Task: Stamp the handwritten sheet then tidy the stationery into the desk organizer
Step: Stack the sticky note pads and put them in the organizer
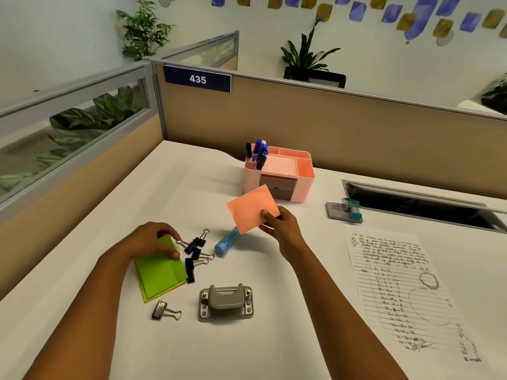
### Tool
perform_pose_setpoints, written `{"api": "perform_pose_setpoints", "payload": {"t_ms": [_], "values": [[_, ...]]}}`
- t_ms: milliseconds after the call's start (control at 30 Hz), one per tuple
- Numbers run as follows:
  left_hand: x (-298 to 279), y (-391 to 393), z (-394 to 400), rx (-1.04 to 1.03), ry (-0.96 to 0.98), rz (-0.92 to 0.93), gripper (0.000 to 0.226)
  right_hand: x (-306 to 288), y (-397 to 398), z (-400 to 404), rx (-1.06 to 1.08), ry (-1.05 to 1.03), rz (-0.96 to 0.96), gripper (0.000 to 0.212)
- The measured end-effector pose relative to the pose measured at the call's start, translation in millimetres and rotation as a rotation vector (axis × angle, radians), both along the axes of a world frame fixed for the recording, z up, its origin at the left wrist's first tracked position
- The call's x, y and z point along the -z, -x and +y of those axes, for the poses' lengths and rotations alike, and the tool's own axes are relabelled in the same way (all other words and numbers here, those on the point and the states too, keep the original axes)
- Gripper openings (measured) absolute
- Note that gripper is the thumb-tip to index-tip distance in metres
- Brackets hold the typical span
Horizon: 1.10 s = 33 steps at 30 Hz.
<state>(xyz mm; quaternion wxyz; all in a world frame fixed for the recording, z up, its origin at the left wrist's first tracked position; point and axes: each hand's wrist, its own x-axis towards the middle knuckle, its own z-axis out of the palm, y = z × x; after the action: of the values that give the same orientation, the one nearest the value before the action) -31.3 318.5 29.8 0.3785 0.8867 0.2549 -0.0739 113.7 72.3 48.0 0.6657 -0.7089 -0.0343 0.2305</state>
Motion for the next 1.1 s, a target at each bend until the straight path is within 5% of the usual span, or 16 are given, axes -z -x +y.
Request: {"api": "perform_pose_setpoints", "payload": {"t_ms": [200,533,867,1100], "values": [[-45.6,-0.3,-2.6,-0.033,0.055,-0.088,0.012,-5.9,2.5,-3.1,-0.035,-0.044,-0.014,0.044],[-79.1,-48.2,-44.9,-0.482,0.457,-0.705,0.009,-33.7,13.8,13.6,-0.073,-0.462,0.103,0.013],[-69.2,-87.5,-89.2,-0.566,0.683,-0.547,0.018,-28.1,24.3,30.7,0.014,0.096,-0.304,0.051],[-64.2,-88.0,-96.0,-0.516,0.597,-0.531,0.036,-28.5,16.5,25.2,-0.030,-0.147,-0.026,0.058]]}}
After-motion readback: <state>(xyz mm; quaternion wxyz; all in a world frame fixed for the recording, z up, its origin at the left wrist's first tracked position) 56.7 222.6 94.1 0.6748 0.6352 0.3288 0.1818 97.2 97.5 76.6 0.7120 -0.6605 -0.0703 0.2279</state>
